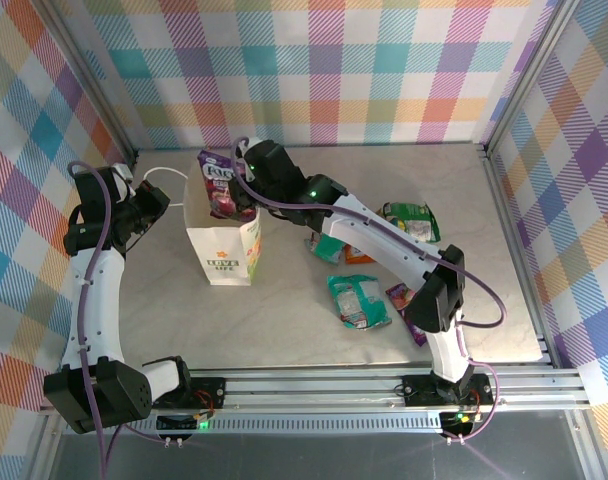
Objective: Place the snacks into the paper bag
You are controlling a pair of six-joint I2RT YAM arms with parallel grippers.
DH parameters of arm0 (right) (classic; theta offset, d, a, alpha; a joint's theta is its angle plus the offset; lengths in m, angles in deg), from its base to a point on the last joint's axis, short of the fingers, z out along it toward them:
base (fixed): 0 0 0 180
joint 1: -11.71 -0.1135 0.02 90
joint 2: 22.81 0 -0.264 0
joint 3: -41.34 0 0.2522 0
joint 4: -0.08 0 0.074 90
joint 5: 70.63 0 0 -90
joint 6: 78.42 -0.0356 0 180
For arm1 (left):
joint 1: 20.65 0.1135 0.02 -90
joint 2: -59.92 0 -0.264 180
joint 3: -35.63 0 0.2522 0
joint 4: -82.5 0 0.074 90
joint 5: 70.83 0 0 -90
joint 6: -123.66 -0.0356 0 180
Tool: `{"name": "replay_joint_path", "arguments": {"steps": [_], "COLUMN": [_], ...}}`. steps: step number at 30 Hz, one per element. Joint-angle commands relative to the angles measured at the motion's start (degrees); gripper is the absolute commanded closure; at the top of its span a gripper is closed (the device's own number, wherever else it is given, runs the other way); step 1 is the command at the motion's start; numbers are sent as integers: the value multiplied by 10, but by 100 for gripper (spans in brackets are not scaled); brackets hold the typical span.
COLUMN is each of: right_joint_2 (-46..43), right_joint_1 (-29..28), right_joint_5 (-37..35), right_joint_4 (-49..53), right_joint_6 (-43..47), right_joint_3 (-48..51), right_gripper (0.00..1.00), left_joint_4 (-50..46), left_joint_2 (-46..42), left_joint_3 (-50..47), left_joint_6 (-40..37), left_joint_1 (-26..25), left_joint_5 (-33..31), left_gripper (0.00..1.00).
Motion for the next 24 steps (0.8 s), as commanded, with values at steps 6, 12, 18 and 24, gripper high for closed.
{"name": "replay_joint_path", "arguments": {"steps": [6,12,18,24], "right_joint_2": [-49,-34,23,56], "right_joint_1": [1,1,2,4], "right_joint_5": [-56,-33,27,37], "right_joint_4": [14,18,65,91], "right_joint_6": [2,1,-11,-24], "right_joint_3": [22,15,-56,-93], "right_gripper": [100,100,100,98], "left_joint_4": [-9,-7,-10,-17], "left_joint_2": [-9,-9,-9,-13], "left_joint_3": [-1,-3,-3,-4], "left_joint_6": [-5,-3,-5,-10], "left_joint_1": [10,9,9,9], "left_joint_5": [12,14,16,12], "left_gripper": [100,100,100,100]}}
